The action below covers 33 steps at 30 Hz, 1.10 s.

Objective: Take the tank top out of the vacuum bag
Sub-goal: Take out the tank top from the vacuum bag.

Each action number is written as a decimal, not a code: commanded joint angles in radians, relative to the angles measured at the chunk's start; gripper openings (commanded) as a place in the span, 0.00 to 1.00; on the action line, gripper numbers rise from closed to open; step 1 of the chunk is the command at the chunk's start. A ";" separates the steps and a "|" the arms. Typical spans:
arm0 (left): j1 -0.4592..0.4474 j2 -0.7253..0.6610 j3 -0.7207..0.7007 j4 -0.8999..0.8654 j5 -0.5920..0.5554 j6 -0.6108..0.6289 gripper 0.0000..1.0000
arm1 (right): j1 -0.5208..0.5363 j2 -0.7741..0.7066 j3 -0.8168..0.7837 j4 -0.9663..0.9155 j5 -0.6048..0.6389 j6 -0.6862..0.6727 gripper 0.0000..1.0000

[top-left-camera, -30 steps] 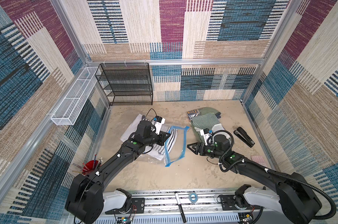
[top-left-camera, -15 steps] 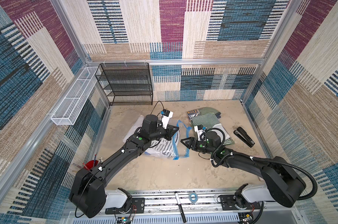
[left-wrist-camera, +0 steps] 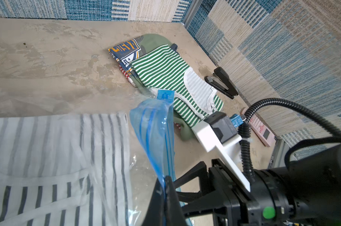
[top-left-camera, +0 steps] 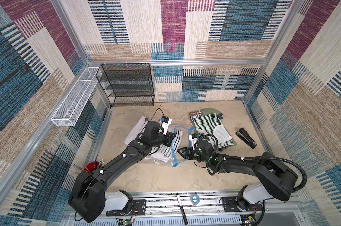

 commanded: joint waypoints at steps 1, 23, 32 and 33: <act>0.000 0.000 0.013 -0.017 -0.035 0.009 0.00 | 0.023 0.010 -0.009 0.055 0.041 -0.043 0.52; -0.004 -0.086 -0.071 0.075 0.081 0.011 0.00 | -0.017 0.304 0.282 -0.204 -0.082 0.073 0.63; -0.006 -0.099 -0.090 0.090 0.082 -0.007 0.00 | -0.025 0.396 0.337 -0.189 -0.101 0.061 0.58; -0.006 -0.102 -0.091 0.088 0.081 -0.007 0.00 | -0.027 0.399 0.345 -0.189 -0.104 0.056 0.53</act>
